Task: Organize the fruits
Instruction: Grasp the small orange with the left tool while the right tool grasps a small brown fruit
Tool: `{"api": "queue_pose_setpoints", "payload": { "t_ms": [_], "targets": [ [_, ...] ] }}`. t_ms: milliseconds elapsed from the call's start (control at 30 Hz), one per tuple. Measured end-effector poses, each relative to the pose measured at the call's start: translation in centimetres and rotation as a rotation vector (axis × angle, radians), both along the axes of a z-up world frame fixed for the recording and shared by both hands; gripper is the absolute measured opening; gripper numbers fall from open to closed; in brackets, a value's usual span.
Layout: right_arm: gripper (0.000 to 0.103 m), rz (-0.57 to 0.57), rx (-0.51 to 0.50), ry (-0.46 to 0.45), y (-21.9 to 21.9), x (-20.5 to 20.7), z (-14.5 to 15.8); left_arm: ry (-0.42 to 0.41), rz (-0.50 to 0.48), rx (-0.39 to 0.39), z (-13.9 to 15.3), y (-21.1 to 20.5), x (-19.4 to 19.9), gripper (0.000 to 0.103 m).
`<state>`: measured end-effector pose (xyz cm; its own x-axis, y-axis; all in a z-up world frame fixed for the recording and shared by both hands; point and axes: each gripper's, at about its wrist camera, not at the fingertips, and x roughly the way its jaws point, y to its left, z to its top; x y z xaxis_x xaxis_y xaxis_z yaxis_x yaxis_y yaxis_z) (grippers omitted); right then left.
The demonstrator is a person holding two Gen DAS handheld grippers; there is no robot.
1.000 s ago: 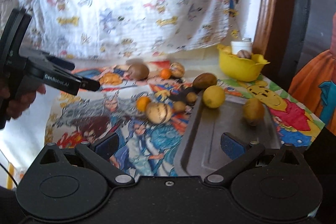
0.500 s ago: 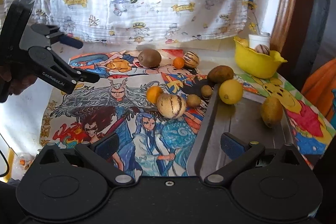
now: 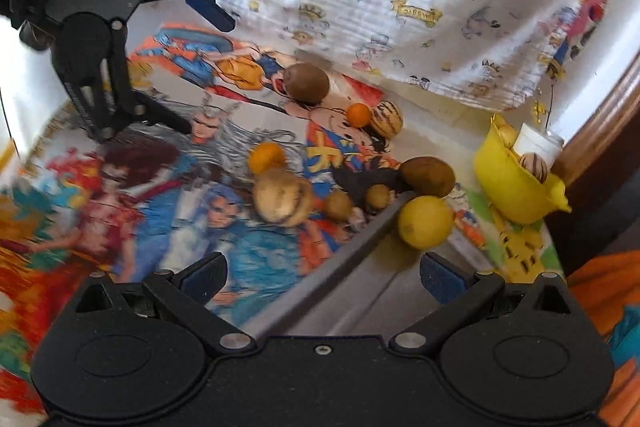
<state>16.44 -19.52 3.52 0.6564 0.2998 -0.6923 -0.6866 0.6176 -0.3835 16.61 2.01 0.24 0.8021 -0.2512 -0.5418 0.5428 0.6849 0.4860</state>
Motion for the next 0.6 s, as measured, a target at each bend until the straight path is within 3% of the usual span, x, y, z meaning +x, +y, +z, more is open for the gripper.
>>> {"api": "queue_pose_setpoints", "payload": {
  "t_ms": [233, 600],
  "targets": [
    [0.09, 0.105, -0.128, -0.043, 0.5, 4.8, -1.4, -0.008, -0.135, 0.13, -1.6, -2.2, 2.0, 0.103],
    [0.065, 0.265, -0.198, -0.012, 1.7, 8.6, -3.2, 0.041, -0.259, 0.166, -2.3, -2.7, 4.5, 0.095]
  ]
}}
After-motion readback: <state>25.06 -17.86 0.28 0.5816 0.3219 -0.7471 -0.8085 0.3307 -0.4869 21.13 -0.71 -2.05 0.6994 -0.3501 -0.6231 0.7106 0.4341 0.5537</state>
